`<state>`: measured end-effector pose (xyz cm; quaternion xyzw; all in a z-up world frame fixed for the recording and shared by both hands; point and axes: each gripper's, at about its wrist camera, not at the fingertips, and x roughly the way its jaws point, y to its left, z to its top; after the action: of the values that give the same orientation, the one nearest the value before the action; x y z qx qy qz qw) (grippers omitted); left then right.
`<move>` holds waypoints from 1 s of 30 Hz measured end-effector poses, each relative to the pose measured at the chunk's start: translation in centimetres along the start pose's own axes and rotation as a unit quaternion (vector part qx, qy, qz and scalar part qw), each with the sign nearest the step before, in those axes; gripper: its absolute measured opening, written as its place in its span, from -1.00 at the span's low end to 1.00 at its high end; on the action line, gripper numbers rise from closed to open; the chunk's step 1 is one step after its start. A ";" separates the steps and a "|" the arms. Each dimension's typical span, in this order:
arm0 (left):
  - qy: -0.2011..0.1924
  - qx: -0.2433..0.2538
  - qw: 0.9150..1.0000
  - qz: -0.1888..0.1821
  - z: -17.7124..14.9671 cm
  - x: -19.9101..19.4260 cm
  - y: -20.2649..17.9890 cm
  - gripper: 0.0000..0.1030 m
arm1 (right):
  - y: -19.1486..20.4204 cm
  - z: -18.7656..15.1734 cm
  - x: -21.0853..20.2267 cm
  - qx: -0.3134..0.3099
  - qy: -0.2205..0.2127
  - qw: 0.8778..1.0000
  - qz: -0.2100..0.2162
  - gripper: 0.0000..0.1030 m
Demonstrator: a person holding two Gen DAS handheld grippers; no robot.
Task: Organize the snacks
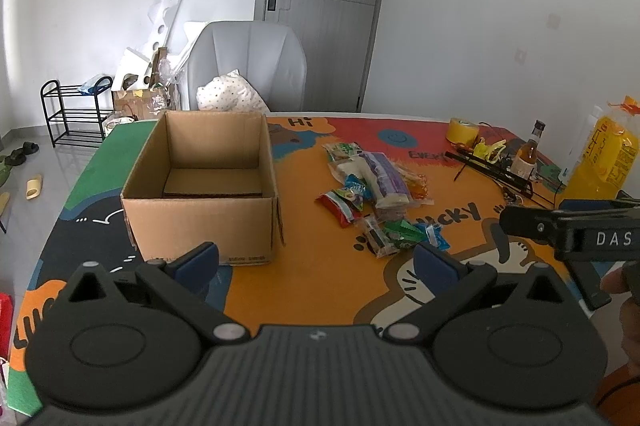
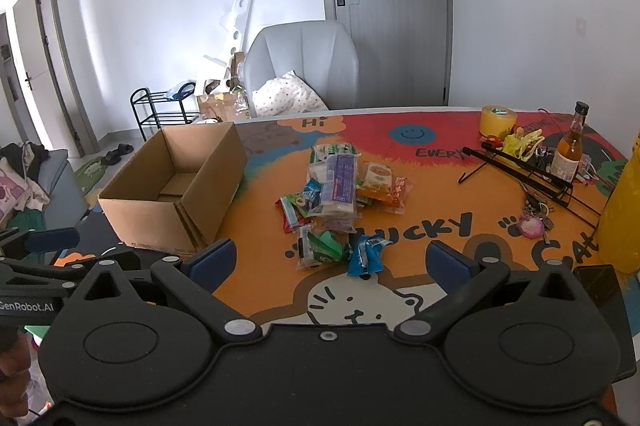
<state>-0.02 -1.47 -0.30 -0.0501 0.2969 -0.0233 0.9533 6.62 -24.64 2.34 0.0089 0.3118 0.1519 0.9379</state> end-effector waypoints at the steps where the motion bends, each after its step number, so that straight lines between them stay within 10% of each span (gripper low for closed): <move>1: 0.000 -0.001 1.000 0.000 0.0 0.0 0.0 1.00 | 0.0 0.0 0.0 0.000 0.000 1.000 0.000 1.00; 30: -0.012 0.003 1.000 -0.015 0.4 0.7 0.0 1.00 | -1.5 -0.3 2.2 -0.001 0.014 1.000 0.011 1.00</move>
<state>0.78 -1.47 -0.34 -0.0520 0.2848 -0.0375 0.9564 8.54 -25.45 0.63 0.0094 0.3244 0.1629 0.9318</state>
